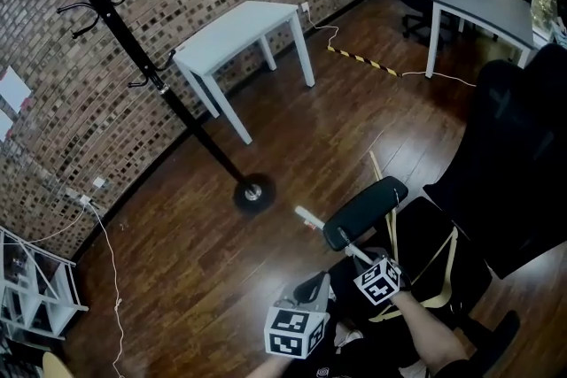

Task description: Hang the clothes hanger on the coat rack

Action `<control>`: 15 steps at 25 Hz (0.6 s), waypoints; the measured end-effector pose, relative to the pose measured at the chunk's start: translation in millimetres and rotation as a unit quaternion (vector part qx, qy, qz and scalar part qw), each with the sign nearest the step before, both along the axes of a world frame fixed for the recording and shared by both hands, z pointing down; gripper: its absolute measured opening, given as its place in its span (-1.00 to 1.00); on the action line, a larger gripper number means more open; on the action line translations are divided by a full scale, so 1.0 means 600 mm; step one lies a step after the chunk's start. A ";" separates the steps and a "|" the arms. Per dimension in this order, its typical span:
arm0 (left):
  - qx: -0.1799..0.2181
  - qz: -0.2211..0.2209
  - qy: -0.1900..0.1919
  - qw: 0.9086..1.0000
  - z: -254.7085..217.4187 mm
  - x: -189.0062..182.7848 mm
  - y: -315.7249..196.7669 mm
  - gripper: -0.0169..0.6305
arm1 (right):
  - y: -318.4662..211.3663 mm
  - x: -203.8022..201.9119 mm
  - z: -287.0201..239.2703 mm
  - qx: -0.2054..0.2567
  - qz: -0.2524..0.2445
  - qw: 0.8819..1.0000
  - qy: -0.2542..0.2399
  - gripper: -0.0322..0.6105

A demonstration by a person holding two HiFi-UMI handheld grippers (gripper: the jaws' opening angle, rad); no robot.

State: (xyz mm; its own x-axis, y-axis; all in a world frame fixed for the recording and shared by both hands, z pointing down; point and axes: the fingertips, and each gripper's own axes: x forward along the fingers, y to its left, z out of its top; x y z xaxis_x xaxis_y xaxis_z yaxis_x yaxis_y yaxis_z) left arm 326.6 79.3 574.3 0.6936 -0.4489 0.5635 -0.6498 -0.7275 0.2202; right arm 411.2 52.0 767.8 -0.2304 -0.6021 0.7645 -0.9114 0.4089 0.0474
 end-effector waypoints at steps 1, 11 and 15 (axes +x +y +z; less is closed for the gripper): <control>0.001 -0.003 0.002 1.000 -0.005 -0.002 0.001 -0.94 | 0.006 -0.007 -0.007 -0.002 -0.003 1.000 -0.005 -0.70; 0.013 -0.045 0.010 0.999 -0.036 -0.049 0.029 -0.94 | 0.034 -0.078 -0.062 0.008 -0.034 0.998 -0.046 -0.70; 0.016 -0.089 0.011 0.996 -0.053 -0.095 0.036 -0.94 | 0.041 -0.127 -0.103 0.011 -0.051 0.996 -0.075 -0.70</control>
